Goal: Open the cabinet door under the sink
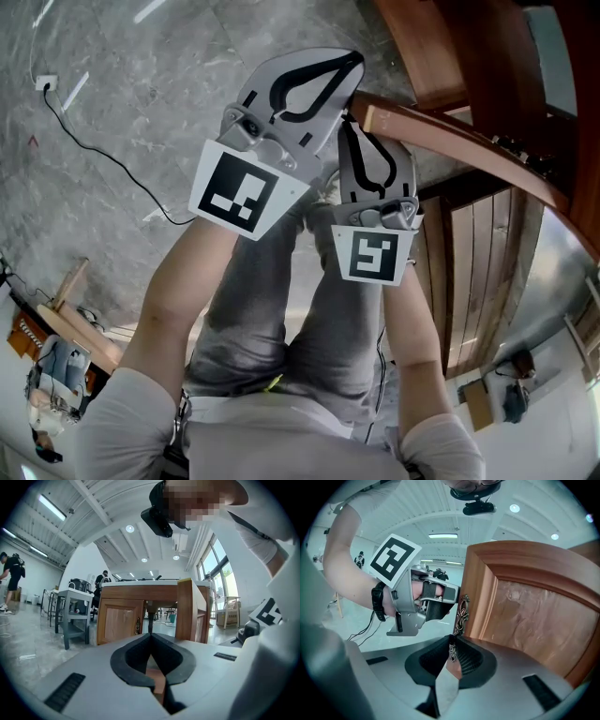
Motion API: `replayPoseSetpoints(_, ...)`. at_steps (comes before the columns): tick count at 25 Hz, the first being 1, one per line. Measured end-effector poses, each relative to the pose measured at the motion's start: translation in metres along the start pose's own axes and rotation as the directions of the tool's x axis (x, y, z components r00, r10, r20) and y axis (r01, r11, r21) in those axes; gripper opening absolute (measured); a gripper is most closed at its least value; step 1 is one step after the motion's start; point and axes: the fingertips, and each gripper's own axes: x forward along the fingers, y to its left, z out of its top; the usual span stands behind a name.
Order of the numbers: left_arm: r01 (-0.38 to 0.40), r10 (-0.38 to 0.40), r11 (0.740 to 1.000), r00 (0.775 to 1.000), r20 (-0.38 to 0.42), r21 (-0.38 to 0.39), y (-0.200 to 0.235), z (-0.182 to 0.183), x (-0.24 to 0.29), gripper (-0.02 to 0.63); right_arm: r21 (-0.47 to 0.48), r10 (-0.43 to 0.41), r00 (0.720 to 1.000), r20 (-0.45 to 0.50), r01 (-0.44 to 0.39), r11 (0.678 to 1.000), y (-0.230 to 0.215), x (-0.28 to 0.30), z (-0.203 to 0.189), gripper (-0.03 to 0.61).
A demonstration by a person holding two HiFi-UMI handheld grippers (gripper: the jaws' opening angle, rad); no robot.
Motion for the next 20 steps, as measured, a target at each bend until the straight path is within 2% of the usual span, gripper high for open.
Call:
replayPoseSetpoints(10,0.086,-0.084,0.996,0.995,-0.057,0.030,-0.021,-0.011,-0.009,0.014,0.025,0.039,0.999,-0.029,-0.038,0.999,0.012,-0.019,-0.010,0.054)
replayPoseSetpoints(14,0.077,-0.077,0.997,0.994,-0.072,0.001,-0.025,-0.012,-0.013,0.014,0.033,0.061,0.997,-0.045,-0.059,0.998,0.015,-0.024,-0.010,0.054)
replayPoseSetpoints(20,0.132,-0.130,0.991,0.986,-0.102,0.011,-0.038,-0.013,-0.013,0.014,0.024,0.093,0.995,-0.037,-0.092,0.995,0.019,-0.040,-0.014,0.054)
